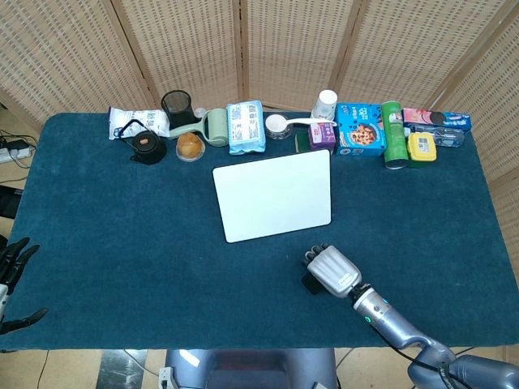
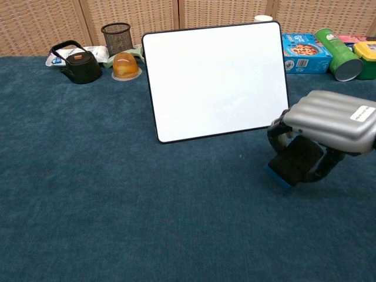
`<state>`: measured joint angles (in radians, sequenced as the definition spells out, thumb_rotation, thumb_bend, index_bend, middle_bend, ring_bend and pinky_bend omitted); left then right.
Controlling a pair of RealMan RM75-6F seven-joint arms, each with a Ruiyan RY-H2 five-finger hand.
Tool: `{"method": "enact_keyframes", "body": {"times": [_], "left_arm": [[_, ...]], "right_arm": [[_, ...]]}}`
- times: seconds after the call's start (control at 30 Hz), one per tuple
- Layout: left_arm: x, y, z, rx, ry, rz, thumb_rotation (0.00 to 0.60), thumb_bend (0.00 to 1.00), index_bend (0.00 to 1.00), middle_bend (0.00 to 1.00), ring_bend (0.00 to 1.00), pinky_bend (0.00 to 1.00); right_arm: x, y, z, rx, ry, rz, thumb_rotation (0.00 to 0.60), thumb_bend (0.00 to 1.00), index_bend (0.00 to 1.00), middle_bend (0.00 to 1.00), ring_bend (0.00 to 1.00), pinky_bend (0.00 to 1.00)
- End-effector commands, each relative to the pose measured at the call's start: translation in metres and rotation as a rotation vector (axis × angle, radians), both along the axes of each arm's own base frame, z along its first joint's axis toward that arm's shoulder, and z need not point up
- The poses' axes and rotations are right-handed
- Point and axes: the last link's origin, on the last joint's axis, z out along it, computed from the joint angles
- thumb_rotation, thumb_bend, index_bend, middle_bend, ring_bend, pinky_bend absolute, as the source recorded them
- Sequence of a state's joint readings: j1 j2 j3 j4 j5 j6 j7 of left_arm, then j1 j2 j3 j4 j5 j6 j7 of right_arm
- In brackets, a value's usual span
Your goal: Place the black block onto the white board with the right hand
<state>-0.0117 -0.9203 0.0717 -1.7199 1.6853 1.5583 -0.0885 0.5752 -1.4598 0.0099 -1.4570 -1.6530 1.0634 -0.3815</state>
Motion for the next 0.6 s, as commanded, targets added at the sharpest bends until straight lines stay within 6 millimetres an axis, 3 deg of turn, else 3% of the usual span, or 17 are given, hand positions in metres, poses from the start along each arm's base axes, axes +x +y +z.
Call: {"method": "enact_keyframes", "body": {"times": [0.03,0.27,0.6], "left_arm": [[0.000,0.000,0.000,0.000,-0.001,0.002,0.600,0.06,0.00,0.00,0.00,0.08],[0.001,0.000,-0.002,-0.010,0.008,0.002,0.600,0.06,0.00,0.00,0.00,0.08],[0.000,0.003,-0.007,-0.031,0.024,0.021,0.600,0.06,0.00,0.00,0.00,0.08]], "right_arm": [[0.007,-0.008,0.022,-0.090,-0.142,-0.009,0.600,0.18,0.57,0.50,0.46,0.53],[0.026,-0.034,0.042,-0.245,-0.271,-0.016,0.600,0.17,0.58,0.51,0.46,0.54],[0.074,-0.055,0.015,-0.451,-0.261,-0.016,0.600,0.17,0.59,0.51,0.47,0.58]]}}
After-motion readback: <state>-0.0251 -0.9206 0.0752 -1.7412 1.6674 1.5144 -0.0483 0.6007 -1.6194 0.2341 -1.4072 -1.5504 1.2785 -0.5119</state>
